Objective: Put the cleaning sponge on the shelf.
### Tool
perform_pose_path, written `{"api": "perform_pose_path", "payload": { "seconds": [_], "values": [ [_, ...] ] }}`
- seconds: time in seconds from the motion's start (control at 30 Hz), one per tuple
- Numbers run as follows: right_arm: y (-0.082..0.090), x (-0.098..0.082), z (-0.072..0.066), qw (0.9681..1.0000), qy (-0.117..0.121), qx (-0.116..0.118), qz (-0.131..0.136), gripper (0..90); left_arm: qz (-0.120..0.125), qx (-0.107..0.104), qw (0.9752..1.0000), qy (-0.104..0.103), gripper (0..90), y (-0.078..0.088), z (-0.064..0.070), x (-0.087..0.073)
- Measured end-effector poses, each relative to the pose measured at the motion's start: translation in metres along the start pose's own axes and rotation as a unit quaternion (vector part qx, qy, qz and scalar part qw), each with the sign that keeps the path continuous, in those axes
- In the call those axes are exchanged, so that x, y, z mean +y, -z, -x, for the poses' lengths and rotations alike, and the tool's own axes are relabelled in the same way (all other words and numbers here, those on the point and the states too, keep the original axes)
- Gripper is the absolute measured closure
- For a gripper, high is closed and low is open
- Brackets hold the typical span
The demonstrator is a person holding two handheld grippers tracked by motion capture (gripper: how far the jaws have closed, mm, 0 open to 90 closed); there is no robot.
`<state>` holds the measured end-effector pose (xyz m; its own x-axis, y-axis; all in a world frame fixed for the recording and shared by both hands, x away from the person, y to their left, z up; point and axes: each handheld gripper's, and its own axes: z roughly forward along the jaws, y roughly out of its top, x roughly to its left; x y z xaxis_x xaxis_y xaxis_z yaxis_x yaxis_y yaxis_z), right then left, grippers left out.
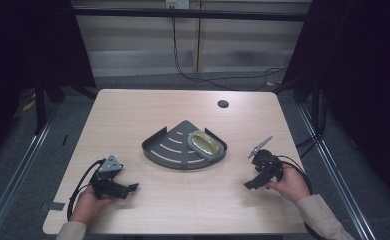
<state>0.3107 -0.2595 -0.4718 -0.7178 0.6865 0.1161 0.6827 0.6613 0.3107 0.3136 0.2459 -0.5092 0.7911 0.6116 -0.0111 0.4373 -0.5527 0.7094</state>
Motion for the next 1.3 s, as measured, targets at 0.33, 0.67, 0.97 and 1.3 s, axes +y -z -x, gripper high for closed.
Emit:
{"api": "perform_pose_path", "payload": {
  "seconds": [0.33, 0.67, 0.97, 1.3],
  "values": [
    [-0.008, -0.016, -0.004, 0.9983, 0.026, -0.016, 0.05, 14.2, 0.0, 0.0, 1.0, 0.0, 5.3, 0.0, 0.0, 0.0],
    [-0.011, -0.036, -0.005, 0.9919, 0.049, -0.024, 0.115, 12.6, 0.0, 0.0, 1.0, 0.0, 5.3, 0.0, 0.0, 0.0],
    [-0.017, -0.056, -0.004, 0.979, 0.05, -0.027, 0.196, 10.2, 0.0, 0.0, 1.0, 0.0, 5.3, 0.0, 0.0, 0.0],
    [-0.02, -0.066, -0.002, 0.9698, 0.05, -0.021, 0.238, 10.2, 0.0, 0.0, 1.0, 0.0, 5.3, 0.0, 0.0, 0.0]
  ]
}}
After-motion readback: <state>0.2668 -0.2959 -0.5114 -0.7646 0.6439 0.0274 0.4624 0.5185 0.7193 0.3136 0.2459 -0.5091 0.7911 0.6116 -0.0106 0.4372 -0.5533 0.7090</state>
